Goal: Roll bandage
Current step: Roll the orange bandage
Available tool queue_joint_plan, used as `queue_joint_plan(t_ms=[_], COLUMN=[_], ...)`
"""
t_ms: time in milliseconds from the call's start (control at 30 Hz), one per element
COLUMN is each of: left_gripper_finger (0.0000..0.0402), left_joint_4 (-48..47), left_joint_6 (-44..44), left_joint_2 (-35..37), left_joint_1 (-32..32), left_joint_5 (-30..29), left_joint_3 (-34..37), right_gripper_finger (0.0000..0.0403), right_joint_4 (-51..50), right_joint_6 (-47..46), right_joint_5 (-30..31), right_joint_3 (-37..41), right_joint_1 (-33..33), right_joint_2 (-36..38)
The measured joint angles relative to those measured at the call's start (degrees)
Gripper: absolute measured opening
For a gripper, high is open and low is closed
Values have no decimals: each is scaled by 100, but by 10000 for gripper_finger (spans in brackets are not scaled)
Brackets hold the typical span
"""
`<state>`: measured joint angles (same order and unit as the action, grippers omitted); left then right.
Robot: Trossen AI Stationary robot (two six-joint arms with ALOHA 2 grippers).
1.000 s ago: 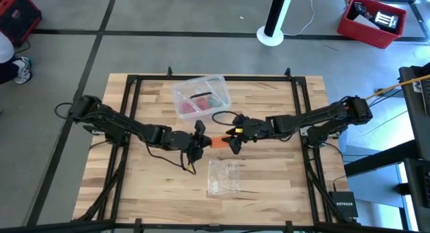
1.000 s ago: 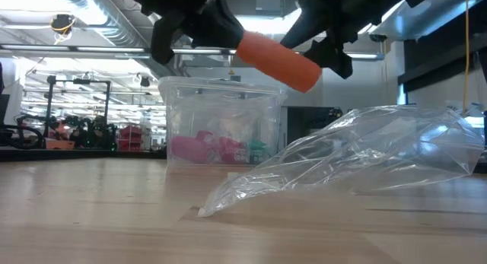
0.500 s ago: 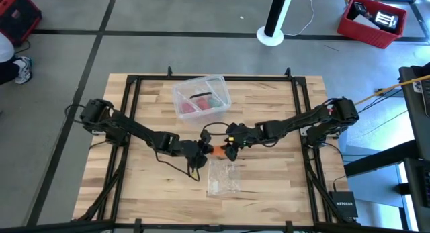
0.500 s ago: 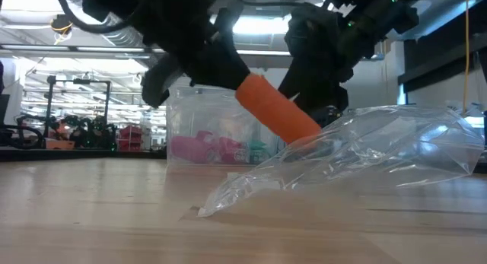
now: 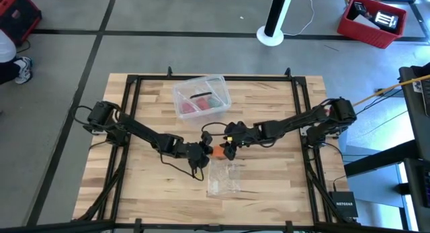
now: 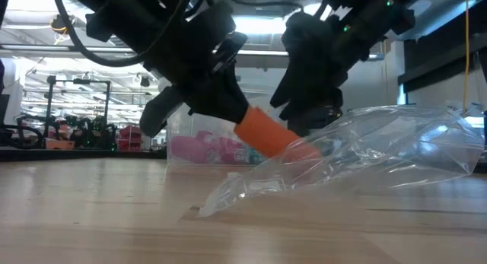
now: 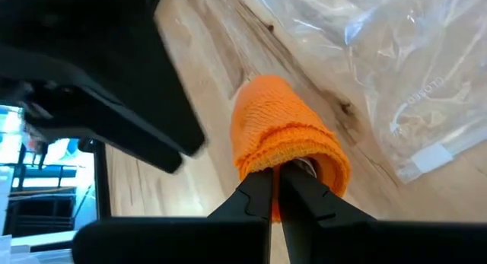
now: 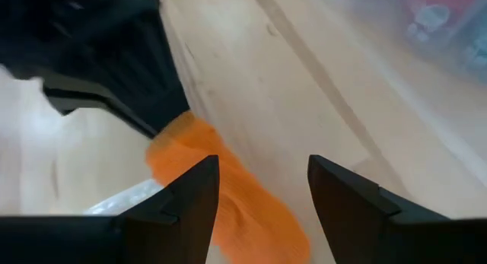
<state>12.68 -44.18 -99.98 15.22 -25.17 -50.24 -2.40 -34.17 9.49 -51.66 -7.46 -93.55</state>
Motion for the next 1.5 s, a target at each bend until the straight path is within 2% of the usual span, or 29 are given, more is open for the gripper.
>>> queue_joint_plan(t_ms=[233, 433, 600, 867, 1067, 1267, 1500], left_gripper_finger=[4, 4, 11, 98, 140, 150, 138], left_joint_4=[-63, -112, -187, -1021, -1699, -1953, -1959], left_joint_6=[11, 185, 1000, 2802, 4375, 4968, 5259], left_joint_2=[0, 0, 2, 150, 706, 1184, 1389], left_joint_1=[3, 2, 0, 0, 9, 47, 77], left_joint_5=[22, 17, -6, -309, -127, 46, 37], left_joint_3=[6, 7, 1, 0, 0, 0, 0], right_gripper_finger=[204, 204, 204, 204, 204, 204, 204], right_joint_4=[623, 511, 319, 30, -500, -402, 92], right_joint_6=[-18, 60, 163, 322, 590, 767, 910], right_joint_5=[-212, -206, -206, -159, -159, -545, -866], right_joint_3=[0, -7, -4, -2, 0, 0, 0], right_joint_1=[-4, 0, 0, 0, 0, -7, -90], right_joint_2=[-605, -537, -305, -210, 296, 608, 301])
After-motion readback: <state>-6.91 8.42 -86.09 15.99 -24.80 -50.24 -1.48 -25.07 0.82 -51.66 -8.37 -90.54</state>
